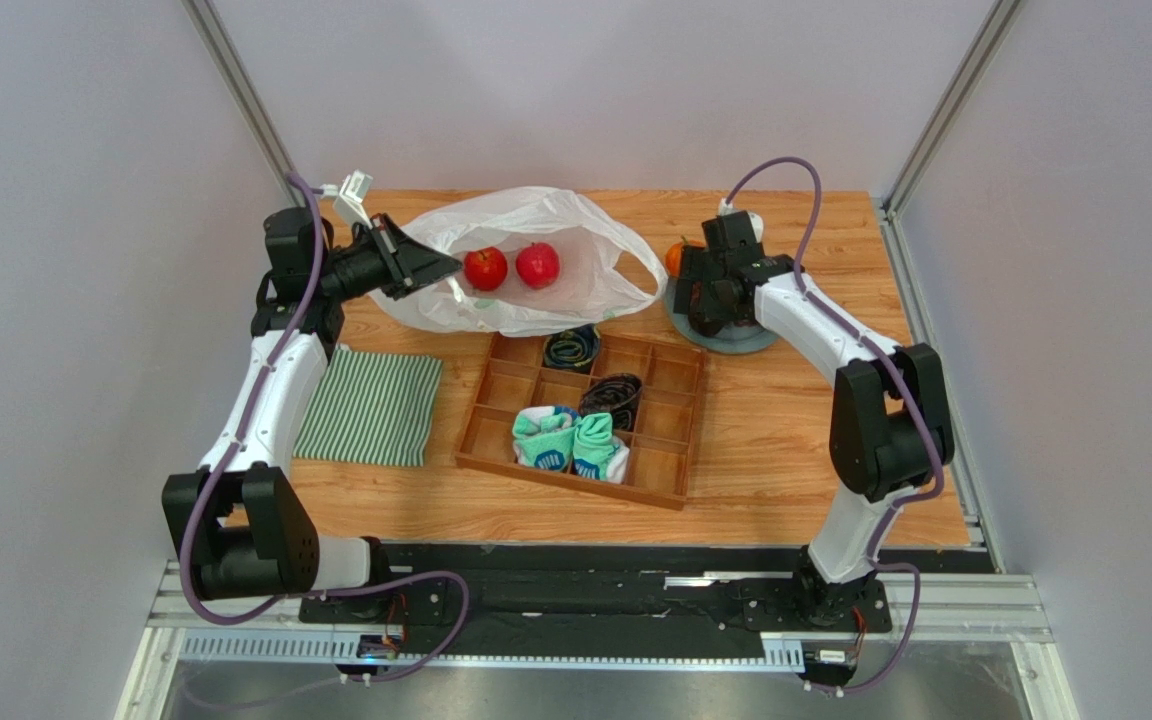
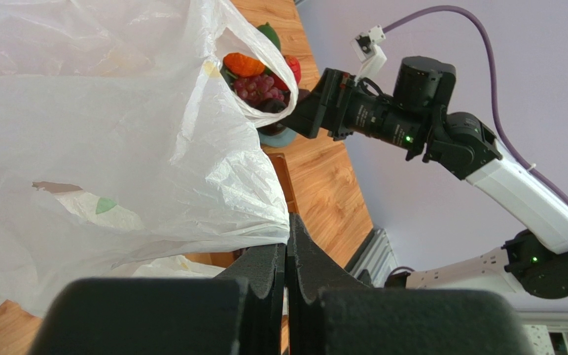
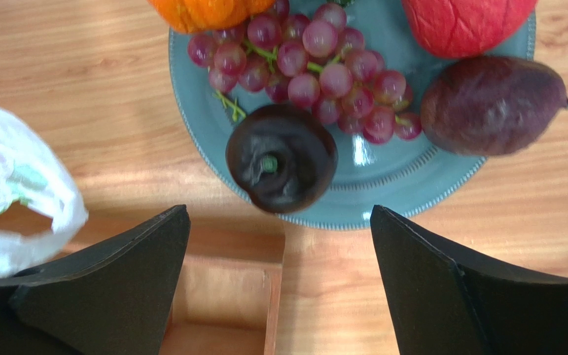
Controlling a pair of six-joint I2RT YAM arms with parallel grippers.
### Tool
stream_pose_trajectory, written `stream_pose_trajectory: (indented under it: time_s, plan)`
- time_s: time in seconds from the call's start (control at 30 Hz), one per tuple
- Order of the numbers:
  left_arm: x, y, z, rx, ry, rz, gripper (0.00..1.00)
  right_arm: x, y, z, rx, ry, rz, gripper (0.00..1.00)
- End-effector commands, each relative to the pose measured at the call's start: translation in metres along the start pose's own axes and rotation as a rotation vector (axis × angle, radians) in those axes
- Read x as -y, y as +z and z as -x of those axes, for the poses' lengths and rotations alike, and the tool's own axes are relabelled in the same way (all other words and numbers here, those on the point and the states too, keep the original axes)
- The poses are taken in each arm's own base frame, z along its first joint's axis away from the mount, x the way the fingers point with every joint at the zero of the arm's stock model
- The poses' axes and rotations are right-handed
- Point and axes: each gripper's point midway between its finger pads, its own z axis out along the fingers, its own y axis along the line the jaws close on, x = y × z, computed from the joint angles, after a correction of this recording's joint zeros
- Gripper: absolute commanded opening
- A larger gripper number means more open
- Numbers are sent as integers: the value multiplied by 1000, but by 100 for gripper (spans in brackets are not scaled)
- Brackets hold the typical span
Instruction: Place the fruits into the plastic bag
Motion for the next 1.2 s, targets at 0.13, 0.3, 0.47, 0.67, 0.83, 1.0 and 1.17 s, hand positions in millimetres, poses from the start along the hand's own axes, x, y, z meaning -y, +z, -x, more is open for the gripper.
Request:
stream_pose_trajectory:
  time_s: [0.13, 0.3, 0.47, 0.67, 0.83, 1.0, 1.17]
  plan:
    - [17, -7, 12, 39, 78, -31, 0, -10, 25, 20, 6, -12, 8, 96]
    - [16, -7, 13, 40, 74, -28, 0, -5, 40, 17, -23, -12, -27, 93]
    - [16, -7, 13, 41, 76, -29, 0, -2, 46, 14, -36, -15, -49, 91]
    - [16, -8, 13, 40, 73, -30, 0, 3, 51, 11, -44, -26, -83, 87]
    - [17, -8, 13, 40, 72, -31, 0, 6, 55, 7, -52, -38, -98, 70]
    - [17, -8, 13, 40, 72, -32, 0, 11, 53, 7, -49, -37, -116, 56]
    - [17, -8, 13, 39, 71, -33, 0, 9, 48, 10, -41, -36, -106, 50]
